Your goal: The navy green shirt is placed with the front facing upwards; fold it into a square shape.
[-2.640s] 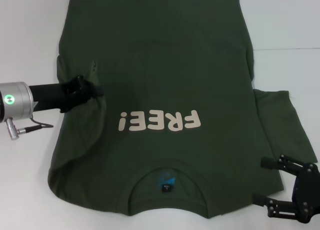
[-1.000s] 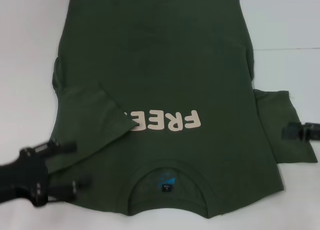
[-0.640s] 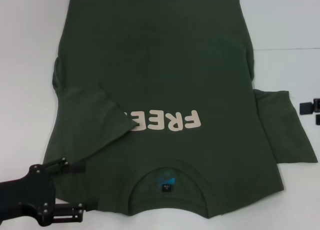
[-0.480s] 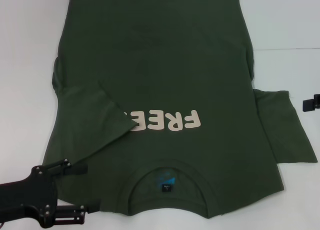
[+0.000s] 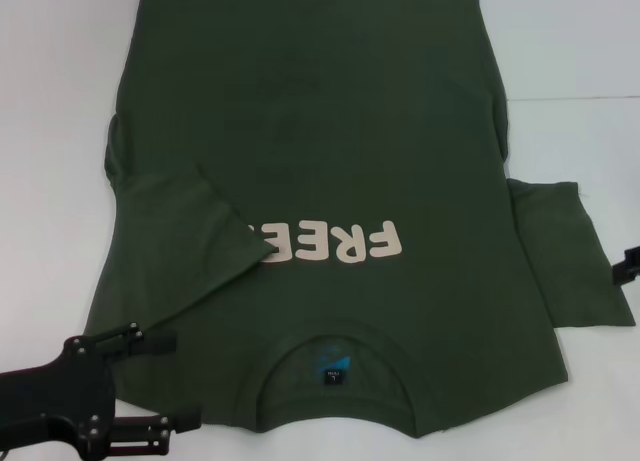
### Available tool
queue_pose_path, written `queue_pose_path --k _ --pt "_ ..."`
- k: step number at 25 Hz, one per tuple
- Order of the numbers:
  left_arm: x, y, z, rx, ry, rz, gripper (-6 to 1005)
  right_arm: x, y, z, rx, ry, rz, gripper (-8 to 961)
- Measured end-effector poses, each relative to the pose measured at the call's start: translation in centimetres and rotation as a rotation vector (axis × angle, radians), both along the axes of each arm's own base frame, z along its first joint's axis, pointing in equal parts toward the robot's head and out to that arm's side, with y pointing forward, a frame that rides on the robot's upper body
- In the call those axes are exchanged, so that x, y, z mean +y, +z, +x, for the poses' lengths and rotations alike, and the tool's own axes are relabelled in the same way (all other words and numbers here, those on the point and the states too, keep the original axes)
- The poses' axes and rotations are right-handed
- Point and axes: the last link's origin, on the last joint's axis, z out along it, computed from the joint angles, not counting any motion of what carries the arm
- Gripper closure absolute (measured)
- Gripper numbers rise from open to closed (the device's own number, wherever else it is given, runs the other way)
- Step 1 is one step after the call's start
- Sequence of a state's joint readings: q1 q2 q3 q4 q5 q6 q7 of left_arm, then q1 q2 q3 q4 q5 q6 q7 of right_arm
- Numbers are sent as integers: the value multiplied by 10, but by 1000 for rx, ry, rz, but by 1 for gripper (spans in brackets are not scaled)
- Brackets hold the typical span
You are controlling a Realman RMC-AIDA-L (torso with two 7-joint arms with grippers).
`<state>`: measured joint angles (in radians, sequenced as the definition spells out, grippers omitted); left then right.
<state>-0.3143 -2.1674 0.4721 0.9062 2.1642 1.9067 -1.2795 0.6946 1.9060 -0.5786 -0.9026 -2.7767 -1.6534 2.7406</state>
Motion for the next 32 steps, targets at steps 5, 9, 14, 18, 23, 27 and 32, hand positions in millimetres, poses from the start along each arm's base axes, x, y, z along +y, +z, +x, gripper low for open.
queue_pose_path --k 5,9,14,18,23,27,32 --pt "0 -1 0 1 -3 -2 66 0 -12 9 4 -28 -8 39" --pt "0 -1 0 2 -3 -1 66 -1 -15 16 -2 -42 5 39" --pt "0 -1 0 3 -5 -2 66 -2 -24 20 3 -46 -1 39" --pt "1 -1 0 6 -5 0 66 -1 -26 20 1 -39 1 39" --pt "1 -2 0 6 -4 1 66 -1 -28 22 -2 -37 7 39" --pt "1 -2 0 6 -4 1 66 0 -29 22 -2 -33 11 39" --pt "2 -2 1 5 -6 1 66 1 -34 22 5 -29 6 38"
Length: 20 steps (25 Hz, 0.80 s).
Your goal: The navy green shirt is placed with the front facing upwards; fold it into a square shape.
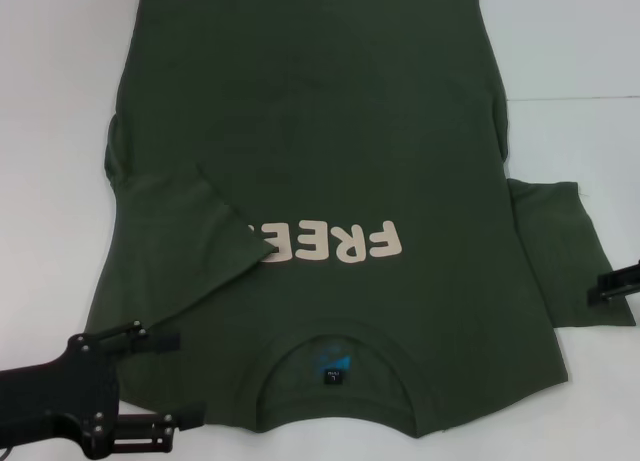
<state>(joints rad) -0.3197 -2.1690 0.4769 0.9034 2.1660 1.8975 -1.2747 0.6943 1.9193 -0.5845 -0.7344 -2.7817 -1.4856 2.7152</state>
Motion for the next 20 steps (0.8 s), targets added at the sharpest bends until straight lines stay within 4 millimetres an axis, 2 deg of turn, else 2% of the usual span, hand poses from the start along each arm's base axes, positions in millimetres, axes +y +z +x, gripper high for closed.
queue_pose_path --k 20 --pt "2 1 1 2 -6 1 67 4 -4 0 -19 15 10 37"
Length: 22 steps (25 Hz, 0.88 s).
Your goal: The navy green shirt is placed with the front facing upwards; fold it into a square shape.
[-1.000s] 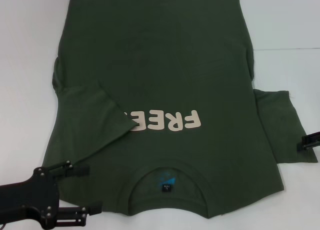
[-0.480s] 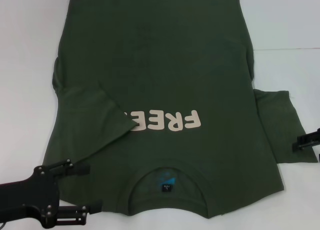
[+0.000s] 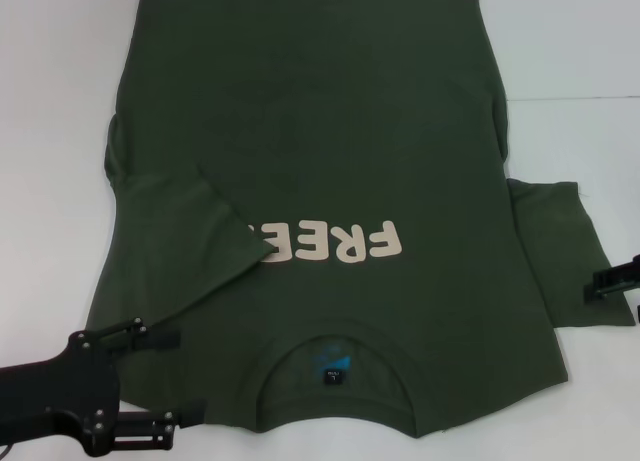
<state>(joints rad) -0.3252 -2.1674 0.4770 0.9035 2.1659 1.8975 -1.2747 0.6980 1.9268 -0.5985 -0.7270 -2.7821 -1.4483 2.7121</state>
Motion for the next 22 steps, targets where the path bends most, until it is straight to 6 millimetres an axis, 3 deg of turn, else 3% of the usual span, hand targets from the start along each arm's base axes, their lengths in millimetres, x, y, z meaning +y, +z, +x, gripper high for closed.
queue_pose_path --k 22 --pt "1 0 1 -1 -1 -1 67 2 -7 -4 4 11 -9 37"
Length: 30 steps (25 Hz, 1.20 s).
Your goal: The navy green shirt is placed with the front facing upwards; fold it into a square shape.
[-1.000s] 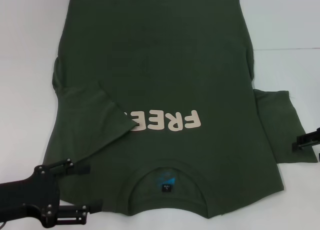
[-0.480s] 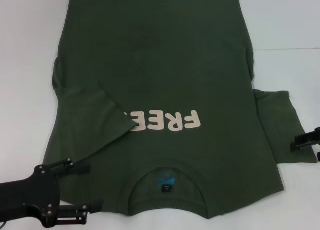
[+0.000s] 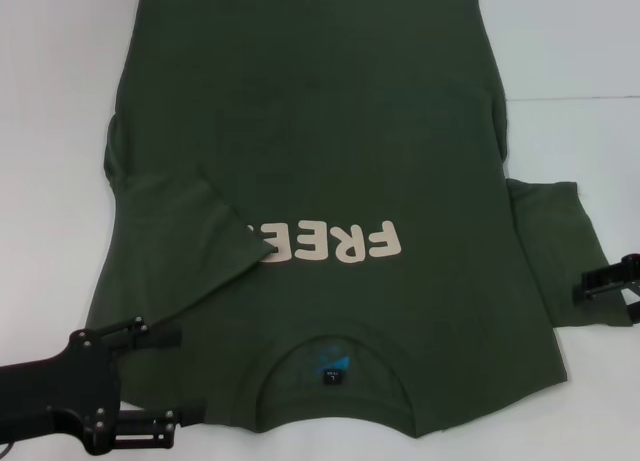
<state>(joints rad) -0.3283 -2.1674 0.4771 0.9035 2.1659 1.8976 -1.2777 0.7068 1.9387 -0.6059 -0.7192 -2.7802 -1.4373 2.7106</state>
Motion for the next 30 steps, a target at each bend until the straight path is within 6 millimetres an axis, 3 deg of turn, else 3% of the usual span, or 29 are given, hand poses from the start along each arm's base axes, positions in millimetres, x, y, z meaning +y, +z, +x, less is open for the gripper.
queue_pose_path --k 30 --pt "2 -1 1 -4 -1 -2 66 2 -6 -4 61 15 7 40"
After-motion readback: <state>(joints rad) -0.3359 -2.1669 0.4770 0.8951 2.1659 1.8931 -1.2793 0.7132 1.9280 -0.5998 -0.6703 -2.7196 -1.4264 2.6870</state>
